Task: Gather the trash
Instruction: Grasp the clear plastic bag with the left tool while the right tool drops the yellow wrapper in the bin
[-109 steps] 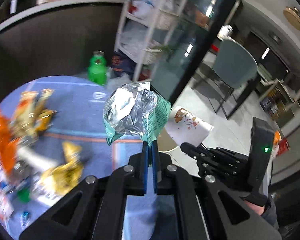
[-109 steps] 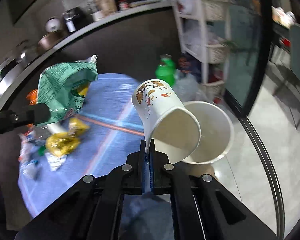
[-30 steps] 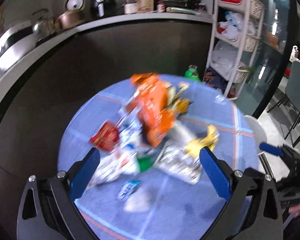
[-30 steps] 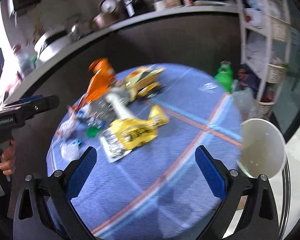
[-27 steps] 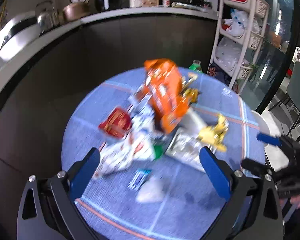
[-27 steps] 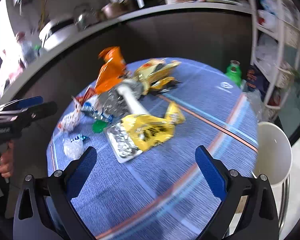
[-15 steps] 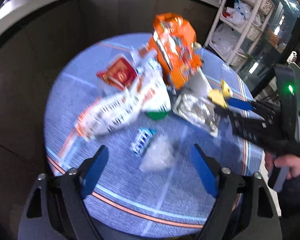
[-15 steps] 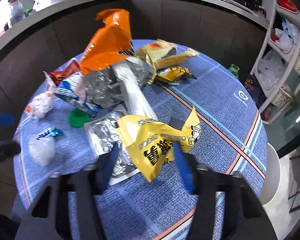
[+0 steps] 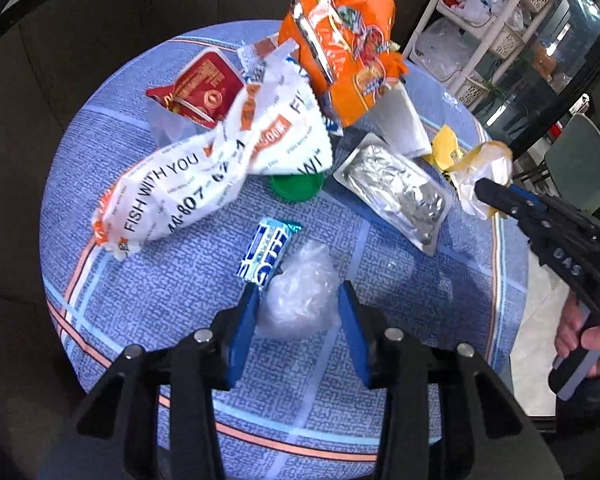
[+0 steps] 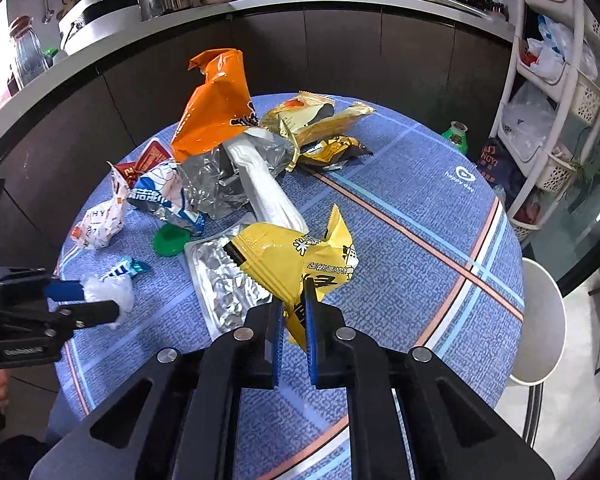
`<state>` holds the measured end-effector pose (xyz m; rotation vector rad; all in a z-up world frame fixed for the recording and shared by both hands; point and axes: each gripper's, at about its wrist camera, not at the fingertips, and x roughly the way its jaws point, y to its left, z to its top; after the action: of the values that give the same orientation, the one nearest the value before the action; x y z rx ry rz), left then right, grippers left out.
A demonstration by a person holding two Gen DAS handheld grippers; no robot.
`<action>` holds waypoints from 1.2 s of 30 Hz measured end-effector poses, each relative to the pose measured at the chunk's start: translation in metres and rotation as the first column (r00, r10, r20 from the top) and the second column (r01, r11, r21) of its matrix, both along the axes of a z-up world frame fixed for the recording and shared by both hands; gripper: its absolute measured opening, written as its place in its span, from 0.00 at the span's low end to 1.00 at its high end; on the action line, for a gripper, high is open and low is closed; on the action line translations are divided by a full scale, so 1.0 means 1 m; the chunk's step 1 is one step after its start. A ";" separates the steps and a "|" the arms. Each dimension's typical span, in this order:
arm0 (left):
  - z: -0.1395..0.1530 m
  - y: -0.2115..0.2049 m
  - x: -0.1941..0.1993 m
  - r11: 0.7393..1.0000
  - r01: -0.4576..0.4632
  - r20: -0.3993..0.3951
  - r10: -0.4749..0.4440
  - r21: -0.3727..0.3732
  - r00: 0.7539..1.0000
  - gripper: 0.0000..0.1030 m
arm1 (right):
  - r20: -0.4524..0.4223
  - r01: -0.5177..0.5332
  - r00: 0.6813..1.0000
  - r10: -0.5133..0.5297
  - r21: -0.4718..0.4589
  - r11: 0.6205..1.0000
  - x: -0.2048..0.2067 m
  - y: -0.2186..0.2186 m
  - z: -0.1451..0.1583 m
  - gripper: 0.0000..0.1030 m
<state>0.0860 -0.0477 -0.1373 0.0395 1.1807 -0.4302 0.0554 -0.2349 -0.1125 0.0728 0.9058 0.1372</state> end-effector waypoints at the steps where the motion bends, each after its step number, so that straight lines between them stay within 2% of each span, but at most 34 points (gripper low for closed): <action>1: -0.003 0.001 0.001 1.000 0.002 -0.009 -0.002 0.000 1.000 0.29 | 0.001 -0.001 1.000 0.001 0.003 1.000 -0.002 0.000 0.000 0.08; 2: -0.006 -0.001 0.002 1.000 -0.001 -0.026 0.001 -0.001 1.000 0.23 | 0.002 -0.002 1.000 0.002 0.008 1.000 -0.003 0.000 0.000 0.08; 5: -0.004 -0.004 0.001 1.000 0.001 -0.026 -0.001 0.007 1.000 0.16 | 0.007 -0.001 1.000 0.001 0.028 1.000 -0.009 -0.002 0.001 0.08; 11: 0.032 -0.015 -0.006 0.999 0.031 0.042 -0.030 -0.020 0.999 0.13 | 0.042 0.023 0.999 -0.027 0.095 0.995 -0.021 -0.017 0.011 0.07; 13: 0.051 -0.025 -0.007 0.998 0.054 0.089 -0.050 -0.037 0.995 0.13 | 0.067 0.031 0.997 -0.038 0.106 0.994 -0.026 -0.023 0.018 0.07; 18: 0.078 -0.053 -0.004 0.989 0.120 0.138 -0.107 -0.088 0.985 0.13 | 0.134 0.073 0.987 -0.090 0.132 0.989 -0.041 -0.048 0.037 0.07; 26: 0.099 -0.131 0.006 0.960 0.248 0.159 -0.227 -0.132 0.961 0.13 | 0.174 0.210 0.955 -0.240 0.176 0.962 -0.060 -0.117 0.044 0.07; 31: 0.099 -0.201 0.015 0.929 0.348 0.166 -0.326 -0.126 0.931 0.13 | 0.146 0.313 0.927 -0.344 0.200 0.929 -0.067 -0.174 0.026 0.07; 36: 0.084 -0.264 0.020 0.897 0.426 0.148 -0.409 -0.113 0.900 0.13 | 0.101 0.399 0.898 -0.429 0.225 0.889 -0.075 -0.223 -0.002 0.07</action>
<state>0.1062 -0.3114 -0.0537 0.1965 1.0159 -0.8819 -0.0193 -0.4574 -0.1146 0.4369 0.7071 -0.1668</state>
